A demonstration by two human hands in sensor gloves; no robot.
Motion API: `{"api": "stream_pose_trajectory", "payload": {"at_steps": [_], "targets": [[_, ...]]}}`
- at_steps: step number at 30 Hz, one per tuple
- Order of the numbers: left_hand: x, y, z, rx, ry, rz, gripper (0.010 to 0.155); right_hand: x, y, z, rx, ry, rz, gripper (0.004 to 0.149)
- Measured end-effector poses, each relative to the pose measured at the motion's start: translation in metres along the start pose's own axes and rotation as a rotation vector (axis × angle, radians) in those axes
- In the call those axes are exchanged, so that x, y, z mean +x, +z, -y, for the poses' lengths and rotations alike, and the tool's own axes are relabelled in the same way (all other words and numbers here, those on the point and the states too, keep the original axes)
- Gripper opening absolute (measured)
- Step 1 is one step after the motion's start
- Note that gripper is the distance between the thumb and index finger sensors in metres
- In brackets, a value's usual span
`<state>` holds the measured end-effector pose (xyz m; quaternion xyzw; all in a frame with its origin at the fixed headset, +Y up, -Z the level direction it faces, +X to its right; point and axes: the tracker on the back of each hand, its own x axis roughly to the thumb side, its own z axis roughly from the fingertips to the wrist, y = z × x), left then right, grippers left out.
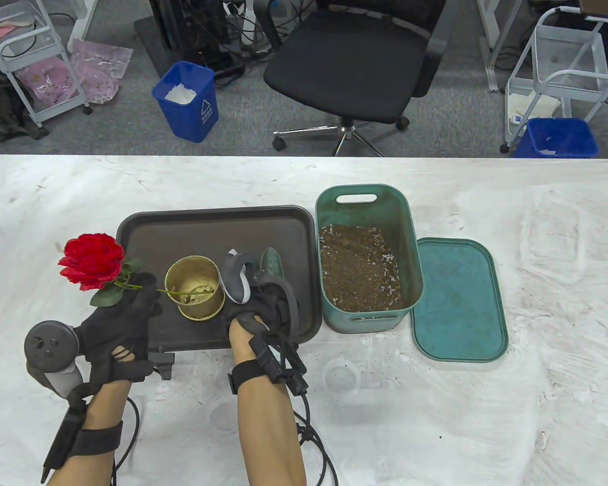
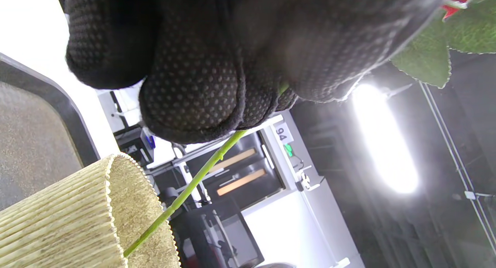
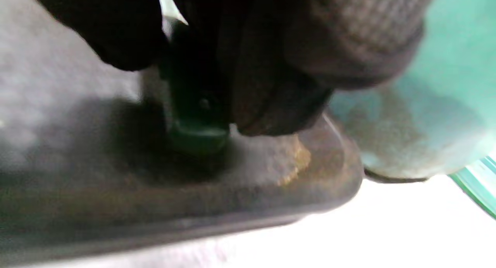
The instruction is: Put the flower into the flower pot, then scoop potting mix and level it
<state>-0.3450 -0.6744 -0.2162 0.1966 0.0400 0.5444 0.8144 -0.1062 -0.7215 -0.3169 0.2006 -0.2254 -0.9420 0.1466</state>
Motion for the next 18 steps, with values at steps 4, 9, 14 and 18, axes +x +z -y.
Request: {"api": "stream_pose_trajectory", "payload": {"at_steps": [4,9,14,18], "targets": [[-0.001,0.0,0.0,0.002,0.005,-0.005,0.043,-0.016,0.021,0.045,-0.07,-0.101,0.096,0.058],[-0.003,-0.001,-0.003,0.011,0.013,-0.019,0.042,-0.067,0.045,0.107,-0.226,-0.294,0.203,0.057],[-0.003,-0.001,-0.003,0.013,0.02,-0.029,0.042,-0.151,0.047,0.142,-0.271,-0.485,0.186,0.051],[-0.003,0.0,-0.002,0.009,0.025,-0.031,0.043,-0.206,0.029,0.149,-0.251,-0.55,0.102,0.05]]}}
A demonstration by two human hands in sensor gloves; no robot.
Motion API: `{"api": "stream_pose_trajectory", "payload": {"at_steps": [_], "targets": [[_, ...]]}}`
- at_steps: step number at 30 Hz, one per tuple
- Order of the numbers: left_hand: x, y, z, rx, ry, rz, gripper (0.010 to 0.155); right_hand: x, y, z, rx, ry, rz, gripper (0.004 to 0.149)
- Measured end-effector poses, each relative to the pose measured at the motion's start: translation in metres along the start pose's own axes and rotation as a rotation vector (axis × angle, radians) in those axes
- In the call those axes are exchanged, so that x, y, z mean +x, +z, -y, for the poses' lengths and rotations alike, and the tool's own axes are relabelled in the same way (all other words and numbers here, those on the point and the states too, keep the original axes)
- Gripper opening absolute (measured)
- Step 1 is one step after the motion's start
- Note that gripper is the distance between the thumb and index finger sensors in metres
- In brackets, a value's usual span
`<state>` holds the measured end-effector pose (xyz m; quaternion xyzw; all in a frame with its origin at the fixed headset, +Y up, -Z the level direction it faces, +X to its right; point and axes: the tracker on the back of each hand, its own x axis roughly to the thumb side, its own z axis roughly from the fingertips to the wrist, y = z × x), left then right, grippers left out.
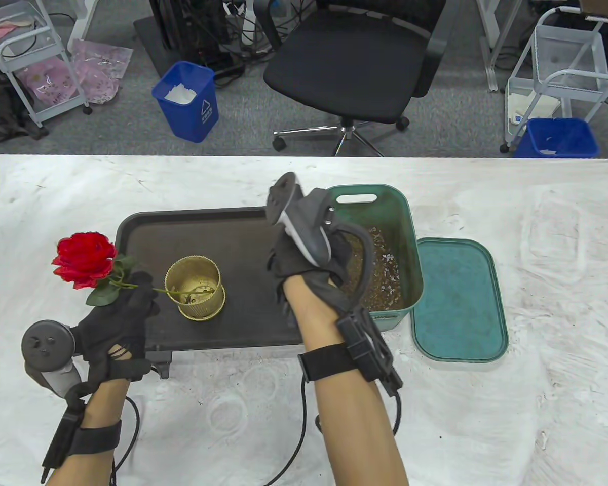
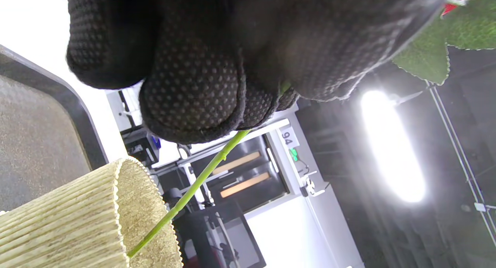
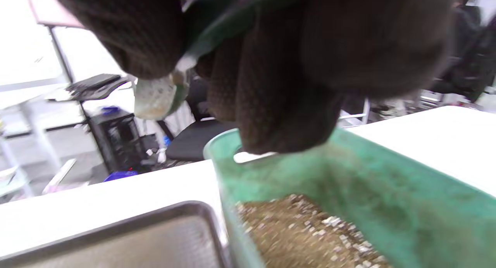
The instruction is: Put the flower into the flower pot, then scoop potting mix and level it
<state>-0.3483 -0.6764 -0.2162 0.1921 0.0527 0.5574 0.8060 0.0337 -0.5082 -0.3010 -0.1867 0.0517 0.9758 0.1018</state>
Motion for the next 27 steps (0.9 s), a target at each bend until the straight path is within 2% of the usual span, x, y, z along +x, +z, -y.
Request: {"api": "stream_pose_trajectory", "payload": {"at_steps": [3,6,9,11,14,19,22,25,27], "targets": [[0.001,0.0,0.0,-0.001,-0.004,0.004,0.043,-0.015,-0.025,0.002,-0.012,-0.043,-0.064,0.052],[0.0,0.0,0.0,-0.001,0.006,-0.008,0.043,-0.037,-0.048,-0.005,0.066,0.027,-0.135,0.052],[0.0,0.0,-0.001,0.008,0.005,-0.017,0.043,-0.049,-0.063,-0.023,0.152,0.106,-0.169,0.054],[0.0,0.0,-0.002,0.016,-0.002,-0.021,0.043,-0.057,-0.075,-0.043,0.231,0.163,-0.193,0.054],[-0.001,-0.001,-0.003,0.021,-0.002,-0.029,0.043,-0.065,-0.086,-0.064,0.317,0.175,-0.208,0.054],[-0.001,-0.001,-0.004,0.033,-0.018,-0.029,0.043,-0.074,-0.1,-0.083,0.409,0.162,-0.23,0.053],[-0.001,-0.001,-0.004,0.033,-0.019,-0.03,0.043,-0.078,-0.101,-0.09,0.478,0.107,-0.225,0.052],[0.0,0.0,-0.004,0.03,-0.021,-0.026,0.043,-0.077,-0.1,-0.095,0.498,0.095,-0.217,0.052],[0.0,0.0,-0.003,0.026,-0.025,-0.019,0.043,-0.076,-0.099,-0.1,0.553,0.023,-0.201,0.052]]}}
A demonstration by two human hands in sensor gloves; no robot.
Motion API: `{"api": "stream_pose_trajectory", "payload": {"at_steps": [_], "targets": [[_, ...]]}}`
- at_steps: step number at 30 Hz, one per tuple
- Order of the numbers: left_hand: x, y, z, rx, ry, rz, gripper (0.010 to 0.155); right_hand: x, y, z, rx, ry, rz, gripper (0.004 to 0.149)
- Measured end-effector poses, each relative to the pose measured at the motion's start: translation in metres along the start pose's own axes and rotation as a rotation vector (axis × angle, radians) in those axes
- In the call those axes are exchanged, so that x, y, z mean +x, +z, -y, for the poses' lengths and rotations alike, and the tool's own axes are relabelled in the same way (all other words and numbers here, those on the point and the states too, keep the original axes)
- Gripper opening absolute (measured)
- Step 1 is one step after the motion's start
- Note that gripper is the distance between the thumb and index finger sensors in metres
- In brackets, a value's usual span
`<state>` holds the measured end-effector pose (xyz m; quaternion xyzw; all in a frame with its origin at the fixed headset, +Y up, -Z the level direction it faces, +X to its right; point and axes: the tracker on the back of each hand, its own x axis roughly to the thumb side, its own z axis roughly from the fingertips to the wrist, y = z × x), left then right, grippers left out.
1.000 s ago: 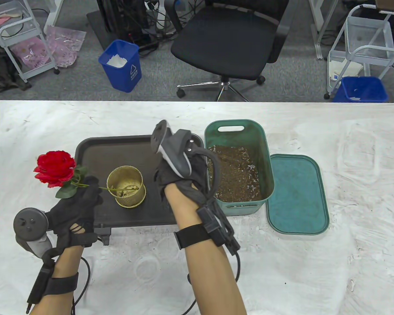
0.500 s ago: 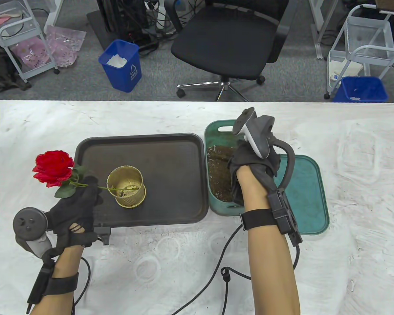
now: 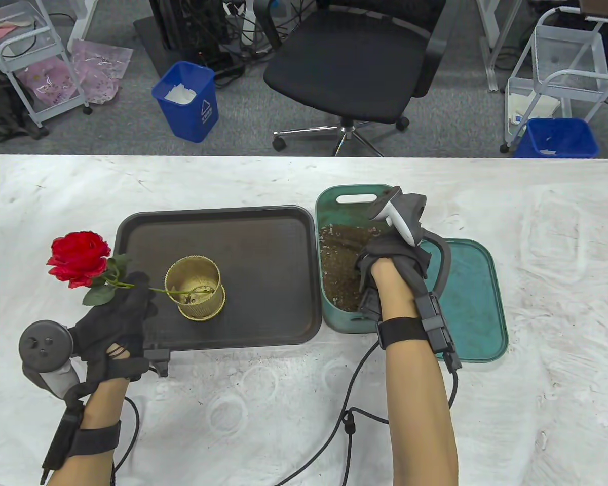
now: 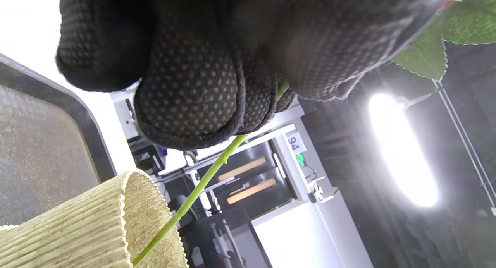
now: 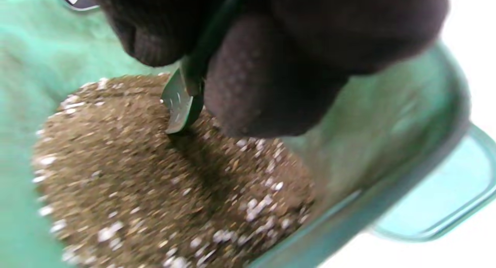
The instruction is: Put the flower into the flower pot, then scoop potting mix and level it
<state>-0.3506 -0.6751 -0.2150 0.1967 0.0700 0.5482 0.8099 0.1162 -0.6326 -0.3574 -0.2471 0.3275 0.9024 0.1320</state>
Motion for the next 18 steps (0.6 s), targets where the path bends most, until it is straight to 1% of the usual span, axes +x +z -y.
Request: {"api": "stream_pose_trajectory", "payload": {"at_steps": [5,8,15,18], "targets": [[0.0,0.0,0.0,-0.001,0.0,0.001,0.043,0.003,-0.006,-0.004,0.051,-0.089,0.028,0.053],[0.0,-0.001,0.0,0.001,0.0,-0.001,0.043,0.008,-0.011,-0.006,0.103,-0.173,0.07,0.053],[-0.001,-0.001,0.0,0.0,-0.001,0.0,0.043,0.025,-0.026,-0.014,0.113,-0.206,0.073,0.053],[-0.001,-0.001,0.0,0.0,0.001,-0.002,0.043,0.028,-0.028,-0.014,0.118,-0.219,0.064,0.053]]}}
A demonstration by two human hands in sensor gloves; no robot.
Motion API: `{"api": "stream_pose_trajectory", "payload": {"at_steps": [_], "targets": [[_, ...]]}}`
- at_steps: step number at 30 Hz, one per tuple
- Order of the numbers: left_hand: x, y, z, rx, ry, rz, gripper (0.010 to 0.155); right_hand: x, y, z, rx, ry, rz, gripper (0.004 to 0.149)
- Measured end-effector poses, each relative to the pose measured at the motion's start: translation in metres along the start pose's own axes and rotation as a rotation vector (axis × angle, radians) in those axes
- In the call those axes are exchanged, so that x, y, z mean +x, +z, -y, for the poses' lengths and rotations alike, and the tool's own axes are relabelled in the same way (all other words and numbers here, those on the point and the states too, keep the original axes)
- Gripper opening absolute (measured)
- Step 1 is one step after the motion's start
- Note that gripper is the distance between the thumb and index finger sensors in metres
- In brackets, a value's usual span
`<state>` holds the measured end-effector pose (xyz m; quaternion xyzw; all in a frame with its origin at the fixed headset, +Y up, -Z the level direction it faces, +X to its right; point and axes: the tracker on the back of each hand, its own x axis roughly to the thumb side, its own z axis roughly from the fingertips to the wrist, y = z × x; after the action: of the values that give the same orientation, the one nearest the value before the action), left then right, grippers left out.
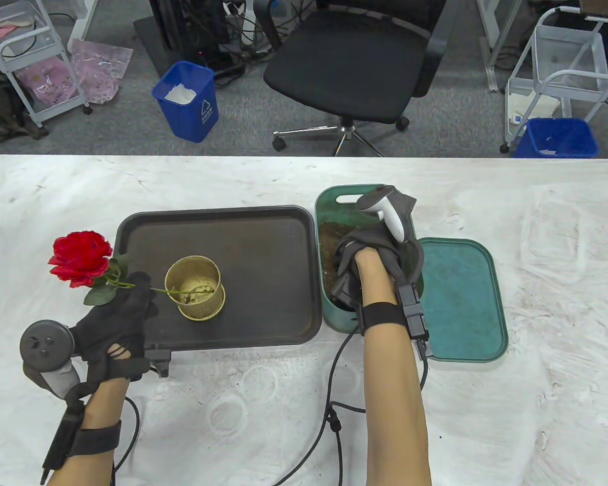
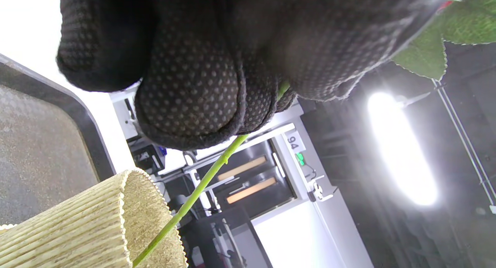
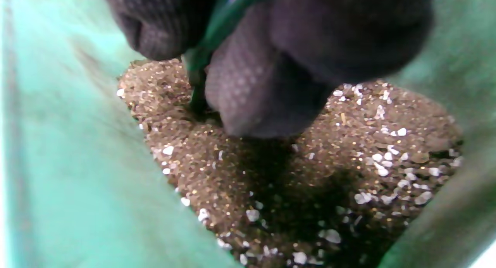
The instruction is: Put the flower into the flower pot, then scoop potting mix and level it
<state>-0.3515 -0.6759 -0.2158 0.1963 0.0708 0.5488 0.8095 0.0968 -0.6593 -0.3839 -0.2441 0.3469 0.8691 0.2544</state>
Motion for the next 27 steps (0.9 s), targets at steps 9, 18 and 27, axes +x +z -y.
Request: {"api": "stream_pose_trajectory", "payload": {"at_steps": [9,18,27], "targets": [[0.0,0.0,0.0,-0.001,0.008,-0.006,0.043,-0.022,0.013,0.008,0.04,-0.19,0.031,0.053],[0.002,0.001,0.001,-0.007,-0.003,0.012,0.043,-0.042,0.039,0.016,0.014,-0.366,0.06,0.052],[0.002,0.001,0.002,-0.01,0.0,0.014,0.043,-0.058,0.066,0.031,-0.032,-0.442,0.09,0.052]]}}
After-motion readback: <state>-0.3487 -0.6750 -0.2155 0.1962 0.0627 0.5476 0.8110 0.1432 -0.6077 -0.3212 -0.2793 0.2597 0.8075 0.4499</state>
